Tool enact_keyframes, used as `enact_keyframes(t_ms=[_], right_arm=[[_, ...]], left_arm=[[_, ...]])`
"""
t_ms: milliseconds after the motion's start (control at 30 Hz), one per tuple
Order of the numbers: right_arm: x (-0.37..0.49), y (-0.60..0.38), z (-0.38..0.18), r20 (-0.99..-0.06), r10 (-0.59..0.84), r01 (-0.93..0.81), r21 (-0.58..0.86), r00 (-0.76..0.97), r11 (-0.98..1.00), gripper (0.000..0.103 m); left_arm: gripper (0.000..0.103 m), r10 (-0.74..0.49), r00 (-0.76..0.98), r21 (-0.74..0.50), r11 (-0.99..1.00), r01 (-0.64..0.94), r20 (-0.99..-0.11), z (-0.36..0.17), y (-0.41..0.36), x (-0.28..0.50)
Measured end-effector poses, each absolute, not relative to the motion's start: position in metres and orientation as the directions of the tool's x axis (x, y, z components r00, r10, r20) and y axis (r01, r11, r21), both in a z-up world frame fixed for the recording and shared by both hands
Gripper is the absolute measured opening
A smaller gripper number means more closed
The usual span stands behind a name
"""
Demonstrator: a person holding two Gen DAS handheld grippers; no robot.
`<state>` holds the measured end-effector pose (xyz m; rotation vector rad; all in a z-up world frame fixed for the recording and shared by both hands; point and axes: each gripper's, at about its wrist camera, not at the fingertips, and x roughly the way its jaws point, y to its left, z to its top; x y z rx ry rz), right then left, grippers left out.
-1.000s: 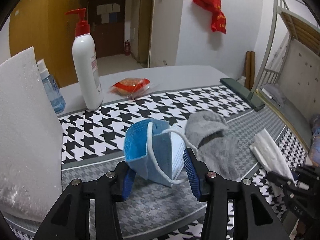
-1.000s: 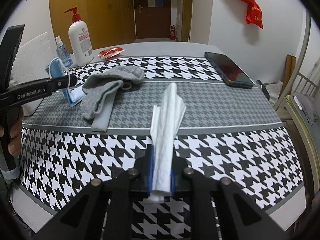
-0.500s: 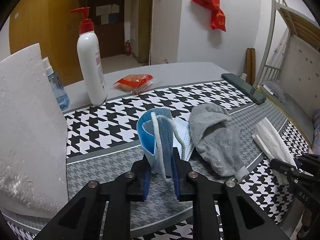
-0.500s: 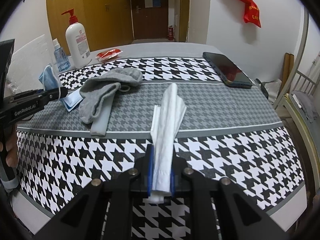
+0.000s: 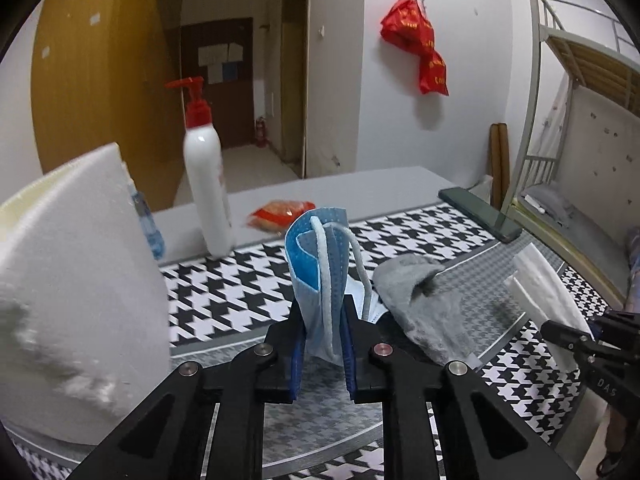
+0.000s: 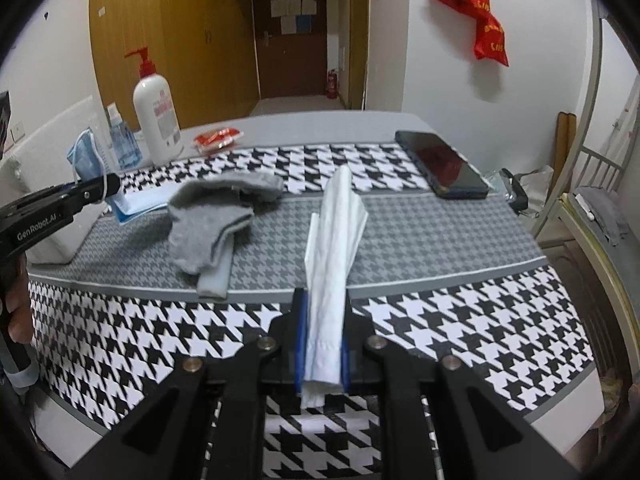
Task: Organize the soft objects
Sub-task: 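Carry the mask and tissue over the white foam box with both tools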
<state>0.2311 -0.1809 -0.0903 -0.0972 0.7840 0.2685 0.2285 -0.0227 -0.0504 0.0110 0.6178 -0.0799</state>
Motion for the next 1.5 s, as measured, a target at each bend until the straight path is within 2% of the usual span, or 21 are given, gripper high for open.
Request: enact_keyframes(t_ms=[267,1100,1167,1500], right_arm=[[0.213,-0.177,-0.077,-0.663,0.217,-0.255,0.041,0.717,0.966,0.017],[0.173,-0.163,-0.047,-0.607,0.206,-0.245,0.019,0.767,0.969,0.016],[0.172,-0.161,-0.045,-0.603,0.209,-0.248,0.019,0.770,0.969,0.017],[0.165,-0.156,-0.036,-0.585,0.220,-0.259,0.018,0.781,0.966,0.017]], left_arm=[[0.017,-0.051,0.855,0.031,0.997,0.077,-0.516,-0.033,-0.019,0.209],[0.017,-0.071,0.910,0.029,0.995,0.091,-0.407,0.003,0.004,0.167],[0.013,-0.071,0.916,0.037,0.995,0.093,-0.394,0.007,0.004,0.164],[0.013,-0.076,0.933,0.043,0.994,0.097,-0.351,0.022,0.006,0.151]])
